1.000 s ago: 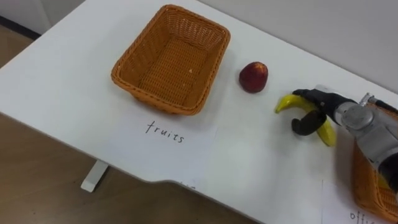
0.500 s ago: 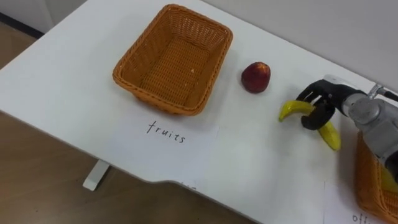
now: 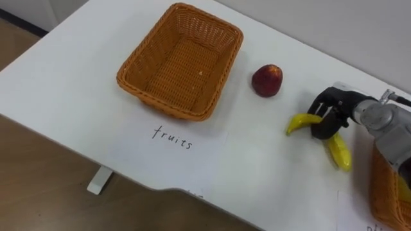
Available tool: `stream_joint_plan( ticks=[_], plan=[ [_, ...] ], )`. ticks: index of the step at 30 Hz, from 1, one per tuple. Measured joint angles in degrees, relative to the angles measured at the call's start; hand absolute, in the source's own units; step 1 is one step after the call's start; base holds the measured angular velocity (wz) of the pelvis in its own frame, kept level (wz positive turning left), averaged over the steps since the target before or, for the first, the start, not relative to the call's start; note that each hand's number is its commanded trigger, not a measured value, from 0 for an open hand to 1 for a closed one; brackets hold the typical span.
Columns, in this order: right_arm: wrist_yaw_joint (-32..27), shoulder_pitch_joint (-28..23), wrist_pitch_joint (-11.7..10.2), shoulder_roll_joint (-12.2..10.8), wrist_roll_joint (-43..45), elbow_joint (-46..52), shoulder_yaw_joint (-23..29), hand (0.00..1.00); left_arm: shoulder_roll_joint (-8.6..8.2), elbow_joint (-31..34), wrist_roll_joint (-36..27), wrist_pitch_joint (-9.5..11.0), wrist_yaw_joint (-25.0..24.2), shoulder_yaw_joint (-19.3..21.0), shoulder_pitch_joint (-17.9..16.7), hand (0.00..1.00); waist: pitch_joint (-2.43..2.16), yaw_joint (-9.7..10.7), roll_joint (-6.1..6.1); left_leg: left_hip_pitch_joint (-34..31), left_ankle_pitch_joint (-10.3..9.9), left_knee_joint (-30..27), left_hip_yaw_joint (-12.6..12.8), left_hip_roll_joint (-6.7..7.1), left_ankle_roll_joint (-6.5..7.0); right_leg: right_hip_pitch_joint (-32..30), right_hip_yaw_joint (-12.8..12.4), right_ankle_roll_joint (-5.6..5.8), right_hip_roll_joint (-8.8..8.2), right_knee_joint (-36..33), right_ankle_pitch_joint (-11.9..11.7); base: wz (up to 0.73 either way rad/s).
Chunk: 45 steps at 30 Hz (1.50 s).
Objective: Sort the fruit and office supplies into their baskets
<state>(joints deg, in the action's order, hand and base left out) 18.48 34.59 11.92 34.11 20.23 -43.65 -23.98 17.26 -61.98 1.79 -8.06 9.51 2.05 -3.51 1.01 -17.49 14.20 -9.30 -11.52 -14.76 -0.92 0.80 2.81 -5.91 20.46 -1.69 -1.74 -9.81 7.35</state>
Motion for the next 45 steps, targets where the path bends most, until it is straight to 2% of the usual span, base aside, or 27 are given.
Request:
stream_joint_plan(
  ticks=[21, 26, 31, 36, 40, 41, 45],
  plan=[
    [2.20, -0.01, -0.21, 0.02, 0.11, 2.89, 0.46, 1.00, -0.01, -0.04, 0.02, 1.17, -0.09, 0.05, -0.62, 0.00, 0.31, 0.23, -0.20, 0.46, 0.00, 0.21, 0.55, -0.05, -0.01, 0.14, -0.64, 0.00, 0.07, 0.03, 0.00, -0.01],
    [2.53, -0.42, -0.65, 0.00, 0.68, 7.41, 0.52, 1.00, -0.08, -0.07, 0.02, 1.48, 1.15, 0.48, -1.15, 0.00, 0.53, 1.40, -0.49, 1.08, 0.00, 0.89, 0.65, -0.06, 0.00, 0.73, -1.34, 0.00, 0.26, 0.16, 0.00, 0.00],
    [2.71, -1.01, -0.68, 0.03, 0.89, 12.95, 0.79, 1.00, -0.09, 0.15, -0.01, 1.80, 1.50, 1.31, -2.39, 0.00, 0.46, 3.24, -0.44, 1.05, 0.00, 0.12, 0.58, -0.08, -0.01, 0.88, -1.47, 0.00, 0.26, 0.17, 0.00, 0.00],
    [2.41, -1.11, -1.33, 0.72, -0.14, 17.35, 1.06, 1.00, -0.05, 0.14, 0.00, 2.22, 1.63, 2.89, -2.67, 0.00, 0.29, 4.56, -0.61, 1.74, 0.00, -0.02, 0.58, -0.07, 0.00, 1.61, -1.80, 0.00, 0.17, 0.17, 0.00, 0.00],
    [2.33, -1.15, -1.09, 3.06, -1.20, 24.00, 1.13, 1.00, -0.17, -0.03, 0.14, 2.22, 1.59, 4.57, -2.88, 0.00, -0.14, 4.68, -0.99, 4.15, 0.00, 0.66, 0.54, -0.11, -0.01, 3.69, -1.65, 0.01, 0.19, 0.26, 0.00, 0.00],
    [2.38, -1.18, -1.10, 3.54, -1.35, 26.27, 1.18, 1.00, -0.19, -0.02, 0.13, 2.22, 1.58, 4.71, -3.12, 0.00, -0.59, 4.73, -0.98, 4.66, 0.03, 1.12, 0.58, -0.11, -0.05, 3.95, -1.70, 0.00, 0.18, 0.21, 0.00, 0.00],
    [2.92, -1.46, -0.95, 3.73, -1.24, 31.49, 3.22, 1.00, -0.35, 0.01, 0.26, 2.11, 1.07, 4.73, -4.21, 0.00, -0.79, 4.59, -1.23, 6.21, 0.02, 1.40, 0.57, -0.09, -0.04, 5.78, -1.79, 0.01, 0.18, 0.19, 0.00, 0.00]
  ],
)
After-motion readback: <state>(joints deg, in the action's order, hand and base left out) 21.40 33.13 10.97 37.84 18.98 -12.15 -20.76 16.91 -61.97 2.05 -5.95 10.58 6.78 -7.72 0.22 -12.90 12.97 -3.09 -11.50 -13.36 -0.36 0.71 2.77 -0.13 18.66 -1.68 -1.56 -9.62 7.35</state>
